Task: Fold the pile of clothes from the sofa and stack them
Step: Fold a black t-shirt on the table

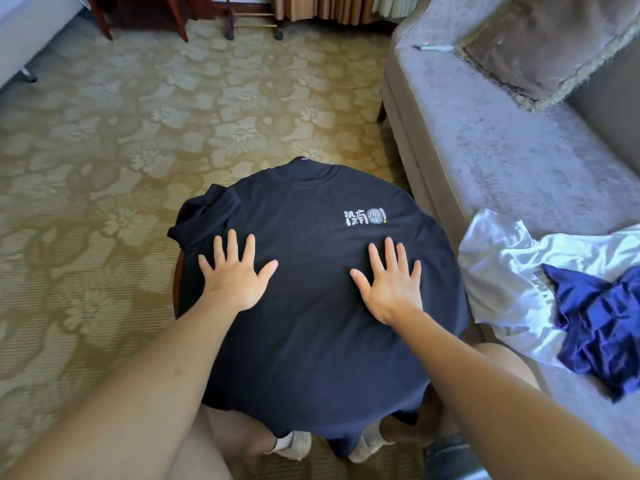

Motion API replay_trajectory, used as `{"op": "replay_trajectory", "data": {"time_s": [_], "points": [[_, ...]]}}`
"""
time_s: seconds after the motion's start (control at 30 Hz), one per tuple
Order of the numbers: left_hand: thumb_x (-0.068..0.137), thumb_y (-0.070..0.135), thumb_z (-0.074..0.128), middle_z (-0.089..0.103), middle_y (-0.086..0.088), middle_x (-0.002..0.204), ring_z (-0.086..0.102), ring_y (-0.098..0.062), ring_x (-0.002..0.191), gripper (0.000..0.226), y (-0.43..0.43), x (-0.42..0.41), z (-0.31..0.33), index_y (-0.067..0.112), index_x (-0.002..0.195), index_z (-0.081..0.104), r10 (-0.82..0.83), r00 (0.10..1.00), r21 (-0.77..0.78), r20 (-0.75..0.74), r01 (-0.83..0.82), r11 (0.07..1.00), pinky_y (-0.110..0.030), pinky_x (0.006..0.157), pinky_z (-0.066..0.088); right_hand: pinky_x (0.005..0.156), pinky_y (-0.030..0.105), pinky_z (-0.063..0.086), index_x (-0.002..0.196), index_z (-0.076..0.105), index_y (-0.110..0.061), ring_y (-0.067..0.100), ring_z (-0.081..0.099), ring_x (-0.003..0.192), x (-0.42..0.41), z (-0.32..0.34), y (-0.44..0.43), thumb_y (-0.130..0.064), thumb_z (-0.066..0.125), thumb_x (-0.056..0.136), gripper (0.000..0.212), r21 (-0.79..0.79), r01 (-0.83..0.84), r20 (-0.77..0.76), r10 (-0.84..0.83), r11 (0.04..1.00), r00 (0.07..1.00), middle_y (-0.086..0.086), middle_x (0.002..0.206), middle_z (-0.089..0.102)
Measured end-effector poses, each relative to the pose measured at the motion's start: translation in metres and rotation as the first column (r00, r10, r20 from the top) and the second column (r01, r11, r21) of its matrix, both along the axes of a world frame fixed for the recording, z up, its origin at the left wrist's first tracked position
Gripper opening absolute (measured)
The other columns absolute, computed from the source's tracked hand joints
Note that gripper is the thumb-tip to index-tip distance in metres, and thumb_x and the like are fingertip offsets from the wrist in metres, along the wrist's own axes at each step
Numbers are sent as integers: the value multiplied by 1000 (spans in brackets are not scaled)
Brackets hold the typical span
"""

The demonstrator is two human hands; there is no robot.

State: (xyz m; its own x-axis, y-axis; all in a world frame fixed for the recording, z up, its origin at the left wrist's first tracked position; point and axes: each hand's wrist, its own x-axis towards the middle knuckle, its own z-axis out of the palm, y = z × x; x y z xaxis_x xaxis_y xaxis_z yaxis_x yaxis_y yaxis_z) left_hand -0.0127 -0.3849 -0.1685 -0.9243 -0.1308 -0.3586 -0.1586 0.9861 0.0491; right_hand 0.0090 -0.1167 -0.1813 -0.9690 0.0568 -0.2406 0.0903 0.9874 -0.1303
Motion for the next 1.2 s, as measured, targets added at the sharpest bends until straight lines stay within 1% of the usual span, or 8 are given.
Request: {"op": "replay_trajectory", "data": {"time_s": [0.2,0.6,0.73,0.87,0.97,1.03,1.13,1.2], "points": [[91,71,11,-11,-6,162,-13,-32,148,78,-1,3,-15,28,155,0,15,985,-7,-170,-17,1000,-56,117,-2,119,52,-4,155,3,-28,22,-16,148,-7,-3,2,-69,12,92,75,14,-10,-1,10,1000,1000,1,162,-13],[91,71,12,-11,-12,162,-11,-34,148,80,17,31,-12,25,155,0,14,991,4,-136,-13,1000,-57,117,-1,120,52,-1,155,4,-27,21,-12,149,24,1,19,-66,16,95,73,11,-27,-3,27,1000,1000,1,163,-9],[92,71,14,-5,-16,161,-5,-37,148,82,23,38,-4,21,155,4,-16,993,-16,-118,15,1000,-56,117,5,119,52,3,153,18,-23,22,-3,149,36,5,24,-67,25,93,75,13,-16,-17,16,1000,1000,4,162,6],[91,73,20,13,-19,158,13,-38,144,83,29,43,6,18,153,17,-66,991,-75,-117,57,996,-52,113,19,116,58,4,136,43,-16,28,8,145,27,21,14,-66,30,93,68,98,43,-69,-37,994,997,10,152,24],[93,68,26,34,-13,145,31,-33,132,69,23,30,23,19,141,39,-54,984,-21,-169,52,998,-47,105,29,115,58,4,147,29,-15,29,-4,148,9,29,-18,-57,30,98,64,76,13,-82,-6,997,997,11,160,3],[96,59,33,37,-11,141,33,-31,129,58,14,19,29,20,137,44,-23,969,29,-247,31,999,-46,102,32,117,56,5,153,14,-18,28,-9,148,-3,31,-47,-52,29,100,65,24,-75,-68,76,997,995,9,162,-4],[96,46,46,30,-9,147,26,-30,135,48,-5,9,25,21,138,42,3,920,50,-392,18,999,-46,104,30,119,54,1,155,7,-21,24,-13,149,-23,32,-90,-50,27,102,64,-60,-184,-53,181,981,982,5,162,-8],[96,42,49,28,-9,151,23,-29,139,54,-20,1,22,21,144,35,53,915,87,-399,-20,996,-47,106,29,119,54,-1,155,5,-22,23,-14,148,-37,28,-112,-51,24,102,64,-87,-233,-28,232,968,972,4,163,-9]]}}
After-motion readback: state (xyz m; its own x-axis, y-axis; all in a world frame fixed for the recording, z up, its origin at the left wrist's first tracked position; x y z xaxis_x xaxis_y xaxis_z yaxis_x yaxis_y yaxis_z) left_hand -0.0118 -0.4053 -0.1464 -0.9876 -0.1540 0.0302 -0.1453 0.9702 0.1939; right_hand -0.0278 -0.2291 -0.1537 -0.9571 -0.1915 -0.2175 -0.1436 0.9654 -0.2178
